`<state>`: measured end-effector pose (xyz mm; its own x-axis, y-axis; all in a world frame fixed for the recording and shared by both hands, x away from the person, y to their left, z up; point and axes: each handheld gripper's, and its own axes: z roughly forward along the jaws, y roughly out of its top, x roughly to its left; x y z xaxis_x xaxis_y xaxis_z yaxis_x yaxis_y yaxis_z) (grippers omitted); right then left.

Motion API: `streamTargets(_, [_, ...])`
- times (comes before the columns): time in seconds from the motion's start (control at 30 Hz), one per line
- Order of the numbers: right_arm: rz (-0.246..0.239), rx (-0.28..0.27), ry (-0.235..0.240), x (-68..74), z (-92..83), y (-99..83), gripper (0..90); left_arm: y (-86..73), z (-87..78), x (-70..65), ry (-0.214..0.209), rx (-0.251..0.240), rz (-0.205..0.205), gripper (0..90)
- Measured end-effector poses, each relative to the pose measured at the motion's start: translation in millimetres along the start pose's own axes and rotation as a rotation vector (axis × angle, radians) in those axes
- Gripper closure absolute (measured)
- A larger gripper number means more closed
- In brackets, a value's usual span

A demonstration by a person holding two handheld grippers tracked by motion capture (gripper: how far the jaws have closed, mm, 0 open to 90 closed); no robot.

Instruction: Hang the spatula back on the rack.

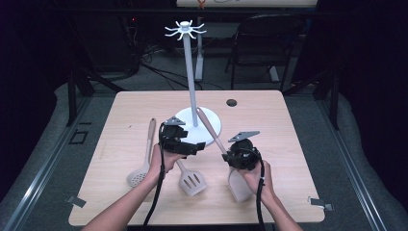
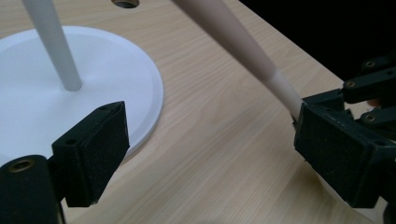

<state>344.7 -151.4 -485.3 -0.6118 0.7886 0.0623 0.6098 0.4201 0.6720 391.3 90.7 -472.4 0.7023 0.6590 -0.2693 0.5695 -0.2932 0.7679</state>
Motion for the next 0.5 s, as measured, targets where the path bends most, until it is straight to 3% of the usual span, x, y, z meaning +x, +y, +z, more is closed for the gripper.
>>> streamTargets(0.43, [-0.022, -0.017, -0.006, 4.8, 1.7, -0.2, 78.6, 13.4, 28.2, -15.3, -0.096, -0.015, -0.026, 25.5])
streamTargets(0.5, [-0.027, -0.022, -0.005, 5.4, 1.3, -0.2, 78.6, 14.7, 30.9, -16.8, -0.111, -0.026, -0.032, 31.7])
